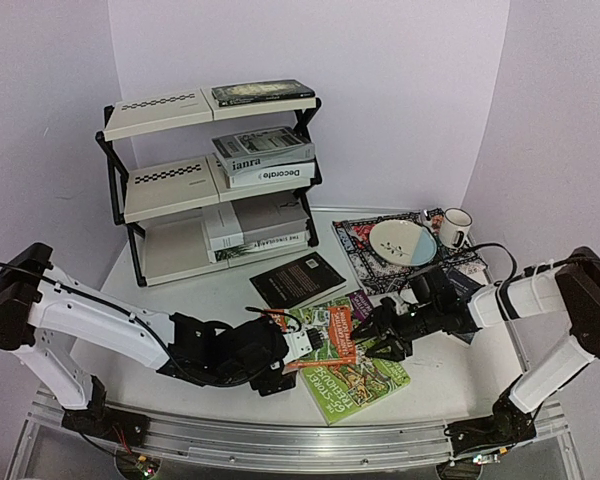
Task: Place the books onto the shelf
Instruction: Pick up the book from the book pile.
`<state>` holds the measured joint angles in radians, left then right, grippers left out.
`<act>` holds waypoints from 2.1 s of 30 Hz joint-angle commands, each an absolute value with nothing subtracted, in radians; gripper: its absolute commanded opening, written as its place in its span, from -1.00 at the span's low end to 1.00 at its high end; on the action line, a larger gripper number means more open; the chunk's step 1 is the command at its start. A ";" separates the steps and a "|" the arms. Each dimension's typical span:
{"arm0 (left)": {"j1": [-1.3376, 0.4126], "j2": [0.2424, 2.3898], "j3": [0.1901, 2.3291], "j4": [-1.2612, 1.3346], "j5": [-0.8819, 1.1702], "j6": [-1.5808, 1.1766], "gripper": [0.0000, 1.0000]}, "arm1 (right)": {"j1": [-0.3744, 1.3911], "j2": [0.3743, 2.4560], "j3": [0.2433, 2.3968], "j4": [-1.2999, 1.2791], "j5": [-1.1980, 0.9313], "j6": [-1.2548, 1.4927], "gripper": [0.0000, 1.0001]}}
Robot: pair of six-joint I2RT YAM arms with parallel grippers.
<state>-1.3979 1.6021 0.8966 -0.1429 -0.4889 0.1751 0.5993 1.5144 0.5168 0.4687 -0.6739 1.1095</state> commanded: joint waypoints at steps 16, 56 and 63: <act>-1.369 1.629 0.845 -0.163 -0.480 0.199 0.71 | 0.604 1.758 0.827 0.136 -0.660 0.727 0.37; -1.383 1.549 0.860 -0.065 -0.604 0.273 0.74 | 0.616 1.609 0.774 0.450 -0.696 1.334 -0.85; -1.397 1.555 0.824 0.078 -0.685 0.345 0.70 | 0.674 1.579 0.801 0.440 -0.614 1.521 -0.92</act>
<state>-1.3888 1.5784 0.8284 -0.0365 -0.6067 0.2859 0.6456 1.6322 0.7525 0.4599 -0.6773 1.3700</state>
